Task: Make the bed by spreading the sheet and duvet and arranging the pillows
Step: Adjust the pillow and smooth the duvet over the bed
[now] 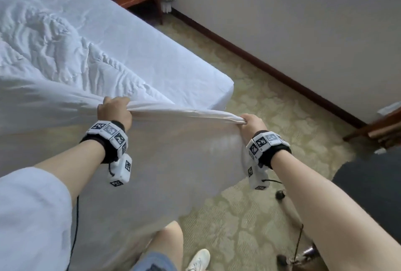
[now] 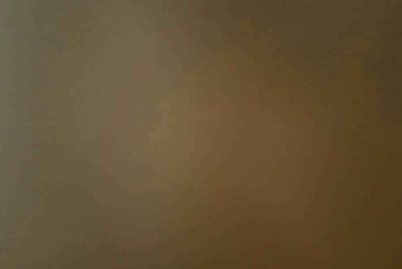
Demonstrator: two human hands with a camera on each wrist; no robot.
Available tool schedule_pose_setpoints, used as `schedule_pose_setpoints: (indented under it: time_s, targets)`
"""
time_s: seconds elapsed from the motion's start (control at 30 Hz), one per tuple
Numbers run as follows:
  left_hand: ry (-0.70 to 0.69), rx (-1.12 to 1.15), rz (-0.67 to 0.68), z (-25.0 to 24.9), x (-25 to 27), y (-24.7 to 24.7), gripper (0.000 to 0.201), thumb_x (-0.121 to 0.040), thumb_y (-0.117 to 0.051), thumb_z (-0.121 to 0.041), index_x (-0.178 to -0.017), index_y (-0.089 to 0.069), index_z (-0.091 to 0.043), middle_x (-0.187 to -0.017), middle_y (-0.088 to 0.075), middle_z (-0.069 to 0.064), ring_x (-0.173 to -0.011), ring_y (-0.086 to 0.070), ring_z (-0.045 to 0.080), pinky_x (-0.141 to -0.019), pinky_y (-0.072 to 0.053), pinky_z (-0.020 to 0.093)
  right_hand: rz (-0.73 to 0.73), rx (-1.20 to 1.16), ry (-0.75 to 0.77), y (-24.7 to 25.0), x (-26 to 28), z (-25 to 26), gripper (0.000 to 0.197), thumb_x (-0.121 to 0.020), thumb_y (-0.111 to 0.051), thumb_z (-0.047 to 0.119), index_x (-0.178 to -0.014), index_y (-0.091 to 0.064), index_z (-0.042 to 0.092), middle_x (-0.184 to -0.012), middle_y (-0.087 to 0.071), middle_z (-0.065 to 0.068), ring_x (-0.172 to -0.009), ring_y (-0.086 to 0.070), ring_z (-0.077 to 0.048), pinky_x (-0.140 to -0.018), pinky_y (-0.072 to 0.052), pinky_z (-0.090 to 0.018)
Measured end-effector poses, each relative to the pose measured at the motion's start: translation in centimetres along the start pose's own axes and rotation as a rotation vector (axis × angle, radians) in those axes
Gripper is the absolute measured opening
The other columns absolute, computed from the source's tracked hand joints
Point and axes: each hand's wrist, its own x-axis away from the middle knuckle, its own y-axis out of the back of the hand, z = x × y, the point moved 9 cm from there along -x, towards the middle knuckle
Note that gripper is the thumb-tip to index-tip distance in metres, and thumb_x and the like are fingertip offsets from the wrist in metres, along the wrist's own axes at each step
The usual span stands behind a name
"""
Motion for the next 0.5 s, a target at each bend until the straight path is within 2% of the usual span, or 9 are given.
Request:
schedule_pose_setpoints:
  time_s: [0.1, 0.2, 0.27, 0.3, 0.37, 0.4, 0.47, 0.5]
  targets:
    - [0.028, 0.011, -0.029, -5.2, -2.6, -0.5, 0.046, -0.075, -0.044, 0.008, -0.114, -0.062, -0.010, -0.117, -0.062, 0.018, -0.112, -0.045, 0.038, -0.091, -0.036, 0.042, 0.024, -0.019, 0.020, 3.0, -4.9, -3.0, 0.018, -0.086, -0.046, 0.012, -0.070, -0.056, 0.013, -0.071, -0.056, -0.007, -0.073, -0.051, -0.026, -0.065, -0.038, -0.028]
    - [0.057, -0.005, -0.015, -10.1, -6.6, -2.6, 0.047, -0.077, -0.044, 0.006, -0.116, -0.062, -0.015, -0.119, -0.061, 0.014, -0.115, -0.043, 0.036, -0.091, -0.035, 0.041, 0.058, -0.012, -0.002, 4.2, -10.2, -6.6, 0.018, -0.088, -0.048, 0.016, -0.075, -0.061, 0.015, -0.080, -0.062, -0.010, -0.080, -0.057, -0.027, -0.072, -0.044, -0.030]
    - [0.115, -0.014, 0.085, -12.6, -9.5, -5.6, 0.045, -0.081, -0.046, 0.000, -0.120, -0.059, -0.018, -0.124, -0.058, 0.011, -0.120, -0.041, 0.034, -0.095, -0.032, 0.041, 0.216, 0.116, -0.019, 2.5, -13.7, -8.3, 0.018, -0.091, -0.049, 0.023, -0.076, -0.059, 0.017, -0.086, -0.061, -0.008, -0.086, -0.059, -0.027, -0.071, -0.042, -0.028]
    - [0.136, -0.016, 0.159, -14.0, -10.9, -7.4, 0.045, -0.083, -0.048, -0.003, -0.123, -0.056, -0.020, -0.127, -0.056, 0.011, -0.123, -0.039, 0.033, -0.098, -0.031, 0.042, 0.326, 0.184, -0.010, 1.4, -15.3, -8.8, 0.018, -0.092, -0.050, 0.030, -0.082, -0.058, 0.017, -0.091, -0.060, -0.008, -0.092, -0.059, -0.027, -0.073, -0.041, -0.026]
    - [0.143, -0.010, 0.301, -17.3, -13.8, -10.8, 0.050, -0.085, -0.056, -0.014, -0.133, -0.046, -0.024, -0.135, -0.047, 0.011, -0.129, -0.034, 0.033, -0.103, -0.029, 0.044, 0.437, 0.231, 0.006, 1.1, -18.9, -9.1, 0.037, -0.091, -0.052, 0.044, -0.107, -0.060, 0.011, -0.109, -0.061, -0.009, -0.110, -0.057, -0.028, -0.084, -0.044, -0.029]
    - [0.137, 0.009, 0.344, -19.0, -15.1, -12.0, 0.054, -0.084, -0.059, -0.019, -0.135, -0.042, -0.025, -0.138, -0.043, 0.011, -0.130, -0.033, 0.033, -0.104, -0.029, 0.045, 0.447, 0.212, 0.014, 2.0, -20.7, -8.7, 0.045, -0.090, -0.052, 0.047, -0.111, -0.060, 0.008, -0.111, -0.061, -0.009, -0.112, -0.056, -0.029, -0.087, -0.045, -0.031]
    - [0.145, 0.071, 0.353, -22.5, -18.0, -13.1, 0.052, -0.085, -0.059, -0.024, -0.135, -0.042, -0.024, -0.139, -0.042, 0.012, -0.130, -0.036, 0.033, -0.105, -0.031, 0.045, 0.399, 0.193, 0.080, 5.5, -24.8, -7.7, 0.042, -0.093, -0.048, 0.046, -0.102, -0.063, 0.008, -0.101, -0.064, -0.006, -0.105, -0.059, -0.029, -0.079, -0.046, -0.030]
    - [0.152, 0.107, 0.347, -24.0, -19.5, -13.1, 0.050, -0.086, -0.058, -0.026, -0.134, -0.043, -0.022, -0.139, -0.042, 0.012, -0.129, -0.038, 0.034, -0.104, -0.033, 0.044, 0.371, 0.178, 0.092, 7.4, -26.7, -7.3, 0.041, -0.095, -0.046, 0.044, -0.104, -0.063, 0.007, -0.102, -0.064, -0.006, -0.104, -0.059, -0.028, -0.079, -0.046, -0.029]
